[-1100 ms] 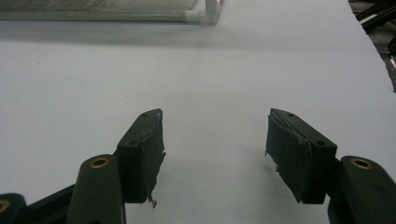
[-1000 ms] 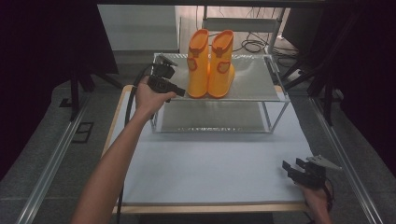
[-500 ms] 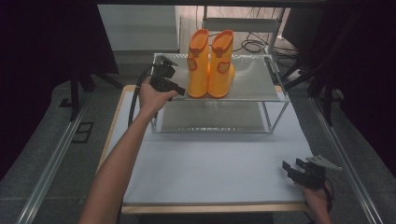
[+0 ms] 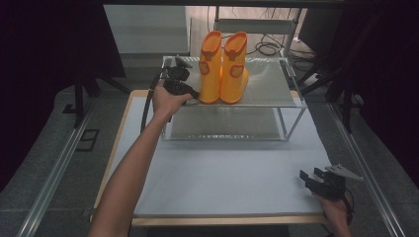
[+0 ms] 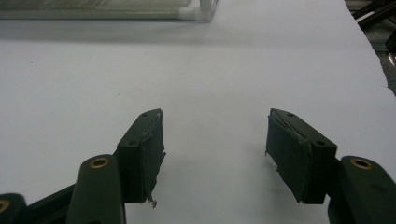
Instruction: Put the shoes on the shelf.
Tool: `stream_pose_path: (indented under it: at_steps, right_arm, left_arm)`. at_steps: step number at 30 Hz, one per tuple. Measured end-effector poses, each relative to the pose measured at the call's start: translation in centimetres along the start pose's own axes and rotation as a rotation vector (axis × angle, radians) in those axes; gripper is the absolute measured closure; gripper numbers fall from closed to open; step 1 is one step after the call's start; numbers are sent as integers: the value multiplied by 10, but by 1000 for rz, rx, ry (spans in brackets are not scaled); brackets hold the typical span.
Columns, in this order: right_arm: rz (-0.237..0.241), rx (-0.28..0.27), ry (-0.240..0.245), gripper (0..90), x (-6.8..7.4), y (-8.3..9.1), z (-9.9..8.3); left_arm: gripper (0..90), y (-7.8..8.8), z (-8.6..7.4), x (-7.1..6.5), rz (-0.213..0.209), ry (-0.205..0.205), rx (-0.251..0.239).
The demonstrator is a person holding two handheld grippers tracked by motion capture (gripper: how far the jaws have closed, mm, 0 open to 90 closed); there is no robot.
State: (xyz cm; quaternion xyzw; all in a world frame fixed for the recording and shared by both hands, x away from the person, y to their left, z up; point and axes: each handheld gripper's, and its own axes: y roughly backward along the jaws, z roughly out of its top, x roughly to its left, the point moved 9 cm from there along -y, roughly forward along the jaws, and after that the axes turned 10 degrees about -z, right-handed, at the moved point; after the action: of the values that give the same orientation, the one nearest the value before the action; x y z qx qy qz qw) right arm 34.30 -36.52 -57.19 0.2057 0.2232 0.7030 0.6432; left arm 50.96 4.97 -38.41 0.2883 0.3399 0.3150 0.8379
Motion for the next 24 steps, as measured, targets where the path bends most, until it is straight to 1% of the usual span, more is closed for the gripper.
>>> stream_pose_path:
  at_steps: [4, 8, 12, 15, 18, 20, 22, 24]
  right_arm:
    - [2, 2, 1, 366, 1, 0, 0]
    - [2, 0, -1, 366, 2, -1, 0]
    - [3, 5, -1, 366, 3, -2, 0]
    - [4, 2, 5, 366, 3, -2, 0]
    - [6, 4, 8, 366, 4, -2, -1]
    - [6, 3, 7, 366, 4, -1, 0]
    - [7, 3, 7, 366, 4, -1, 0]
    - [7, 3, 7, 366, 4, -1, 0]
  left_arm:
    - [900, -1, 0, -1, -19, 11, -6]
    - [900, -2, 0, -2, -22, 23, -14]
    - [900, -2, 1, -3, -9, 22, -11]
    - [900, -2, 2, -4, -7, 28, -11]
    - [900, -3, 2, -4, -3, 24, -9]
    - [900, -3, 2, -6, -3, 32, -9]
    - [900, -6, 3, -10, -28, 36, -17]
    - [900, -10, 5, -15, -39, 31, -17]
